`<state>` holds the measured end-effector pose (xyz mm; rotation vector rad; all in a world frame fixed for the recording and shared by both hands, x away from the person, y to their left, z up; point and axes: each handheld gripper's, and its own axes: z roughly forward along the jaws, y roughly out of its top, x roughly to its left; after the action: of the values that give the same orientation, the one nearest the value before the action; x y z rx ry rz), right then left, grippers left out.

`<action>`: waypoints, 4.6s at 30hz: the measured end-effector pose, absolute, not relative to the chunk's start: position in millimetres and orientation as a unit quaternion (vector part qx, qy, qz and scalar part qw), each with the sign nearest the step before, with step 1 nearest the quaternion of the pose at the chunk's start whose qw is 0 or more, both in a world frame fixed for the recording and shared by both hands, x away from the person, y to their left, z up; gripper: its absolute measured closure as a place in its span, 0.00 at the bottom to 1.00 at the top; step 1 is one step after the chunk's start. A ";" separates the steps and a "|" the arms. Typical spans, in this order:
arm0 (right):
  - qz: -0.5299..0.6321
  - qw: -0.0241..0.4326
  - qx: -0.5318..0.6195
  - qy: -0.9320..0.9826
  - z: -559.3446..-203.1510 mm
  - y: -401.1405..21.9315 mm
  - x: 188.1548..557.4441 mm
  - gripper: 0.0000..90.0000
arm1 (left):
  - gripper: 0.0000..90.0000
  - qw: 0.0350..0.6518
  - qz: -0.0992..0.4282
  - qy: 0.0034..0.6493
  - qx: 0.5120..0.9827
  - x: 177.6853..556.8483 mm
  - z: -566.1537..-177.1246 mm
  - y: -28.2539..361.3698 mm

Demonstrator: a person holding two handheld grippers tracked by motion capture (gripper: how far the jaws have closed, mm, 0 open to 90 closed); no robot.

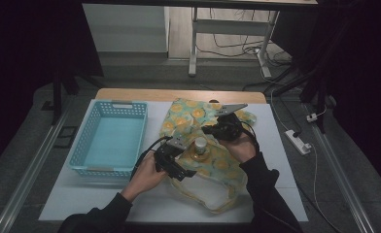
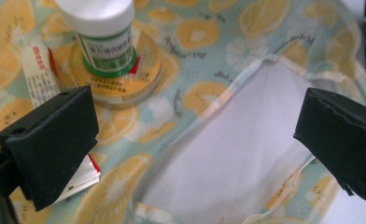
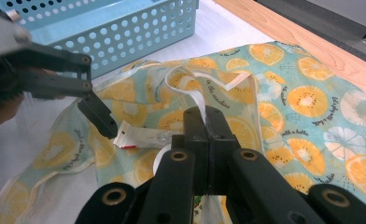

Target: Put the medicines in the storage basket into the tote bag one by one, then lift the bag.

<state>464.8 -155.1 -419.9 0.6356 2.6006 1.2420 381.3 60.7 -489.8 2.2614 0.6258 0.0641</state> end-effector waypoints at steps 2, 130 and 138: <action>0.419 0.095 0.215 0.877 -419.9 -155.4 464.8 0.99 | 0.00 0.384 0.027 0.245 0.890 381.5 -493.2 59.7; 0.420 0.084 0.192 0.883 -352.5 -153.6 463.9 0.99 | 1.00 0.437 -0.024 0.277 0.855 423.4 -376.8 90.3; 0.426 0.088 0.188 0.880 -338.0 -151.2 463.1 0.99 | 1.00 0.459 -0.025 0.283 0.842 435.7 -355.7 100.9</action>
<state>463.1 -151.2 -338.0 0.5595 2.6203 1.2683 435.7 100.9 -355.7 2.0735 0.6963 -0.0610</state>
